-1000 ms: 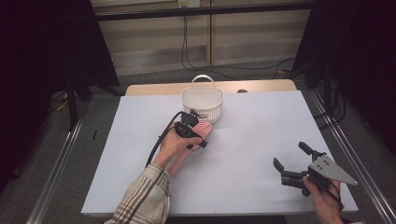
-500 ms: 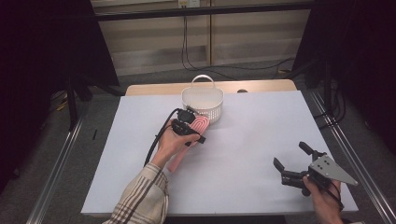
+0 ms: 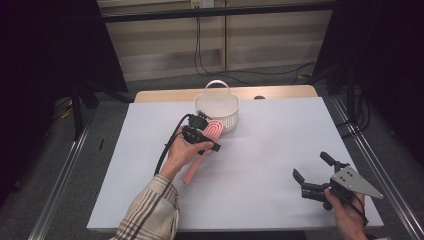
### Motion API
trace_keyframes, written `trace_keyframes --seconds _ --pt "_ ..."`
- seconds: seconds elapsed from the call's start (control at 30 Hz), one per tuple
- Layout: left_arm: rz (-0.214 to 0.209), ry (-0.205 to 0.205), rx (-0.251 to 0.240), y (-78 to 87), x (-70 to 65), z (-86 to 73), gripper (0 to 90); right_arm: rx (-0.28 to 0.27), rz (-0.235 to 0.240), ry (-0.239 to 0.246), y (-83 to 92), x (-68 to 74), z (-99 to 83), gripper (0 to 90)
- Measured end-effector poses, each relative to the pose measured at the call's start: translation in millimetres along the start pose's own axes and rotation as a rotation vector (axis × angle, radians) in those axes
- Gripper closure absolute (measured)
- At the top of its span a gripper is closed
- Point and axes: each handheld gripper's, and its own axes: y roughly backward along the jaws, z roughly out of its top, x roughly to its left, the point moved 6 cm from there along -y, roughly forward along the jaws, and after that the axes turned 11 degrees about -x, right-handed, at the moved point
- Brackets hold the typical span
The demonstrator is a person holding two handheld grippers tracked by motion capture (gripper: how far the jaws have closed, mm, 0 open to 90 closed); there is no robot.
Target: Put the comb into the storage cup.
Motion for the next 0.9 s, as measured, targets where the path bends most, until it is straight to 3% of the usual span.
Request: trace_keyframes --seconds 0.2,0.33,0.47,0.67,0.9 --pt "0.001 0.011 -0.041 4.9 -1.8 3.9 19.2 -0.003 0.0 -0.001 -0.3 0.2 0.0 0.0" --pt "-0.014 -0.005 -0.04 9.1 -2.0 5.6 19.2 -0.002 0.001 -0.001 -0.1 0.1 0.0 0.0" --pt "-0.005 0.024 -0.072 12.3 -2.0 8.3 19.2 -0.001 -0.001 -0.001 -0.1 0.1 0.0 0.0" --pt "-0.017 -0.001 -0.082 19.8 -2.1 10.5 19.3 -0.003 -0.001 -0.001 -0.3 0.1 0.0 0.0" --pt "0.007 0.002 -0.137 30.4 -1.4 15.7 19.3 -0.003 0.001 -0.001 -0.3 0.2 0.0 0.0"
